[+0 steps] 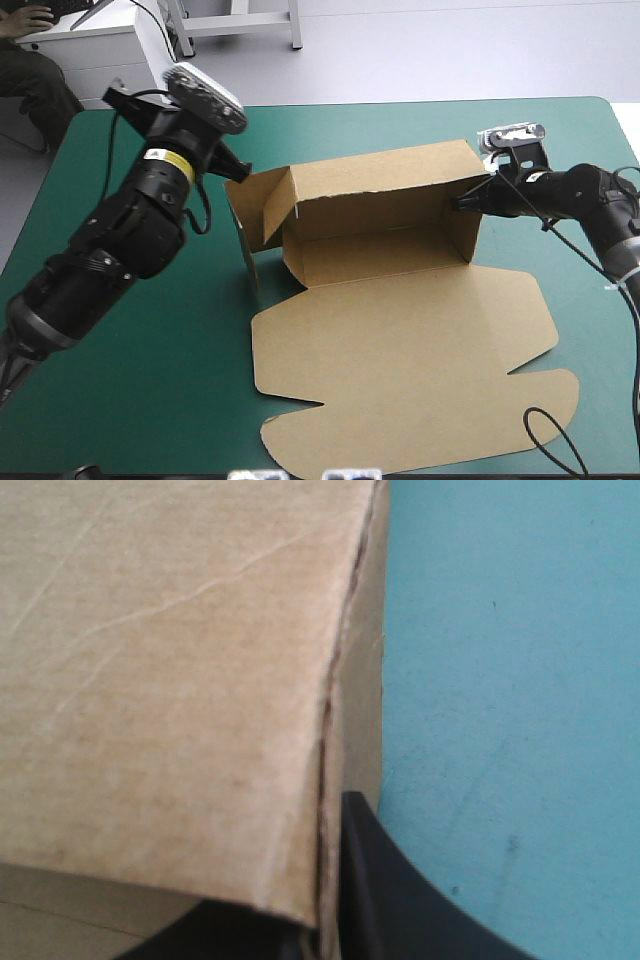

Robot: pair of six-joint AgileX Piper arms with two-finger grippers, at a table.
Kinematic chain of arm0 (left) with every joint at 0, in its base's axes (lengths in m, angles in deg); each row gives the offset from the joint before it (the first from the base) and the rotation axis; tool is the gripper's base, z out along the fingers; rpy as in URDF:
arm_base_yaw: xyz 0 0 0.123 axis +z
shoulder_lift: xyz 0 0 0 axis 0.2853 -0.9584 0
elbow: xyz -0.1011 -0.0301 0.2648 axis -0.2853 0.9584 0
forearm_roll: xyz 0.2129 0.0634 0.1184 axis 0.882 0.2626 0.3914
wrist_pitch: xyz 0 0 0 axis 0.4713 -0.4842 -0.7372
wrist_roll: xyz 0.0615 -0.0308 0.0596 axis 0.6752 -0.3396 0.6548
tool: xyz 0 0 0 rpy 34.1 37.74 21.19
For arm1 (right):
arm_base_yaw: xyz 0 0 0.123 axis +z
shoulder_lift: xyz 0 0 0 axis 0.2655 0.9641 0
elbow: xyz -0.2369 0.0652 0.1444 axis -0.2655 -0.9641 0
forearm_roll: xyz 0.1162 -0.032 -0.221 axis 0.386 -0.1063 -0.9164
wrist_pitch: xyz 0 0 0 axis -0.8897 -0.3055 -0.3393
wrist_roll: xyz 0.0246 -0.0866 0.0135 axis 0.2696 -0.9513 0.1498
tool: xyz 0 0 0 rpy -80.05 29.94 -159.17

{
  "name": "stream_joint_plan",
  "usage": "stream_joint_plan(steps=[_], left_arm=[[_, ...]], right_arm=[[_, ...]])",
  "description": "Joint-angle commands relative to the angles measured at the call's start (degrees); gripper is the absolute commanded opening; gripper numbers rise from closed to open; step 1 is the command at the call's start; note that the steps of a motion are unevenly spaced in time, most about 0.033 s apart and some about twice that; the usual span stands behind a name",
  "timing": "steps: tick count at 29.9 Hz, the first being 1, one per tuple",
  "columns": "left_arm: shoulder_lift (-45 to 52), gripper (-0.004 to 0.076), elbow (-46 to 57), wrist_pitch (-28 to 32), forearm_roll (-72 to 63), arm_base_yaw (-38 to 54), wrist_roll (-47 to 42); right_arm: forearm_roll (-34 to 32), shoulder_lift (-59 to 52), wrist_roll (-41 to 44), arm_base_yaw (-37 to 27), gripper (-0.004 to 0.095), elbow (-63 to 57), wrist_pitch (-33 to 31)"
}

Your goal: Fold the box

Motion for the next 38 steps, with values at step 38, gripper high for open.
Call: stream_joint_plan(steps=[38], left_arm=[[-2.8, 0.0006, -1.4, -5.9, -77.8, 54.3, 42.8]], right_arm=[[-11.3, 11.9, 21.1, 7.5, 0.0001, 18.9, -18.0]])
